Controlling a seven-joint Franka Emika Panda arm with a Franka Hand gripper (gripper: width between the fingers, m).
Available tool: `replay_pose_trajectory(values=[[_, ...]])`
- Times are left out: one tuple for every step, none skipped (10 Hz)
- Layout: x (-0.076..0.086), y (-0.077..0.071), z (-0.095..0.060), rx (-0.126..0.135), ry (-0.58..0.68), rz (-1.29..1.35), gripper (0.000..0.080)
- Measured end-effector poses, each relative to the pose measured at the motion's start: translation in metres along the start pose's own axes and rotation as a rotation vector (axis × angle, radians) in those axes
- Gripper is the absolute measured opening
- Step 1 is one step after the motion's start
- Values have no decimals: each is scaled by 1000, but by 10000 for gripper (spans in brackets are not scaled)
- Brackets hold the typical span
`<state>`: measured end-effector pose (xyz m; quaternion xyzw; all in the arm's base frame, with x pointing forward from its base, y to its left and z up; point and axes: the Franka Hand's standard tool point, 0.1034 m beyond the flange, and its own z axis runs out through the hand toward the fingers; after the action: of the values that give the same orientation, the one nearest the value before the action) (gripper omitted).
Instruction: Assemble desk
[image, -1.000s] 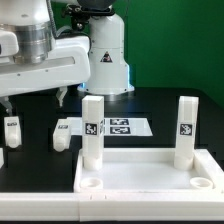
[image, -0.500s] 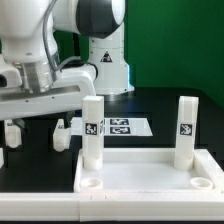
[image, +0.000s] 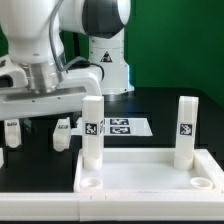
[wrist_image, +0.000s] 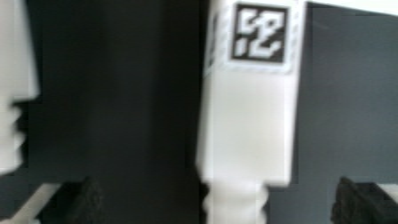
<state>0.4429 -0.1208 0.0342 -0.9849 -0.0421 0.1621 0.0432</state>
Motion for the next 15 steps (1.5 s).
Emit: replay_pose_trajectory(values=[[-1,-5,10,-9,5,4,649],[-2,-6,18,-16,4,2,649],[-3,-5,23,-20,-2,5,649],[-3,-7,23,-21,-2,6,649],[-3,-7,23,-20,-1,6,649],[-3,-6,23,-20,-2,7,526],[-3,-6,23,-21,-2,-11,390],[-3,-6,23,-21,-2,-23,390],[-3,-7,22,-21,-1,-20,282],[-2,-14,15,-28,4,-74,282],[-2,-30,5,-56,32,-190,282],[-4,-42,-2,-101,69,-331,282],[-7,-45,-5,-135,88,-480,282],[-9,-41,-3,-133,79,-510,282],[-9,-40,-2,-136,74,-550,282]])
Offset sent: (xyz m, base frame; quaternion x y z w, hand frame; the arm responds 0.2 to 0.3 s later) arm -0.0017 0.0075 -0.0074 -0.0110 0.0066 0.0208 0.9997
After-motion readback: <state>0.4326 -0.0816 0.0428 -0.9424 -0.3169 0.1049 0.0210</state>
